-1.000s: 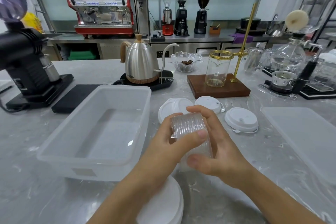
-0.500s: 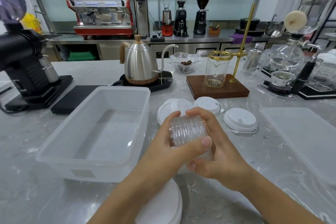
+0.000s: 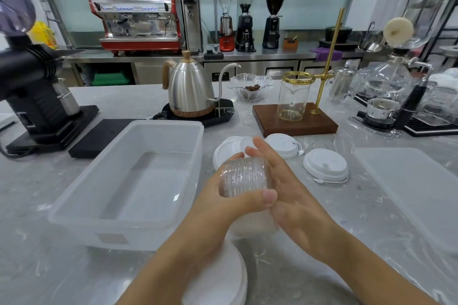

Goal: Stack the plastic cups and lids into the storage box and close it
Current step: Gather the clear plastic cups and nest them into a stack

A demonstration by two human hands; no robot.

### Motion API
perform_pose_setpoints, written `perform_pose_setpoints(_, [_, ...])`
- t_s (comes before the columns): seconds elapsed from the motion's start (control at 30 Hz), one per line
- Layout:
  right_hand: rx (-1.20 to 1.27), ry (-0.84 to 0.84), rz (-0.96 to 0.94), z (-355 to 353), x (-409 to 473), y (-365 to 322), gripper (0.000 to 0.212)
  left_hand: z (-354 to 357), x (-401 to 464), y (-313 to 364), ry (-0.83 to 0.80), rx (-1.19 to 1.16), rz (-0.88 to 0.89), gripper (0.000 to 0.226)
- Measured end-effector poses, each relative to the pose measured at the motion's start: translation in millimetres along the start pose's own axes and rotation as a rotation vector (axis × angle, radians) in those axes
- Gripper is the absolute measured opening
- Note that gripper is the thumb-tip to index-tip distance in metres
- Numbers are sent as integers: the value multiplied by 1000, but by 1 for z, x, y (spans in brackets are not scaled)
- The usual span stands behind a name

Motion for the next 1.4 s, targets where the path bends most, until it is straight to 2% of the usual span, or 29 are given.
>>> perform_pose_setpoints(0.2, [270,170,74,-5,3,4,74,-4,-4,3,34,-139,67,87])
perform_pose_setpoints(0.27, [324,173,120,-2,4,5,72,-6,-5,2,49,-165,90,109])
perform_pose_setpoints(0.33, [306,136,183,2,4,5,64,-7,-6,2,47,-148,130,117])
perform_pose_setpoints(0.5, [478,-33,292,11,0,4,60,-9,-9,0,62,-46,172,107])
perform_pose_setpoints(0.67, [478,37,261,5,0,5,67,-8,-7,3,49,-45,161,103])
perform_pose_setpoints(0.83, [550,97,189,2,2,1,63,-5,-5,2,-3,-46,144,100])
perform_pose_setpoints(0.9, [520,133,167,0,2,-3,56,-4,-3,4,-5,-43,136,100])
perform_pose_setpoints(1.0, [433,275,118,-7,3,-6,41,-7,2,6,77,-45,171,72])
perform_pose_setpoints(1.1, [263,429,73,-15,2,-6,47,-14,6,0,221,-48,142,51])
perform_pose_setpoints(1.2, [155,477,47,-14,1,-4,50,-17,6,-4,283,-28,93,56])
perform_pose_setpoints(1.4, [33,432,76,-16,0,-4,61,-20,4,-1,303,3,105,54])
Point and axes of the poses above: each hand's wrist, its own x-axis towards the middle knuckle, its own z-axis out of the palm, y = z × x, the point moved 4 cm from there along x, towards the middle knuckle, and after that the axes turned 2 degrees about -z, right-handed, at the moved point
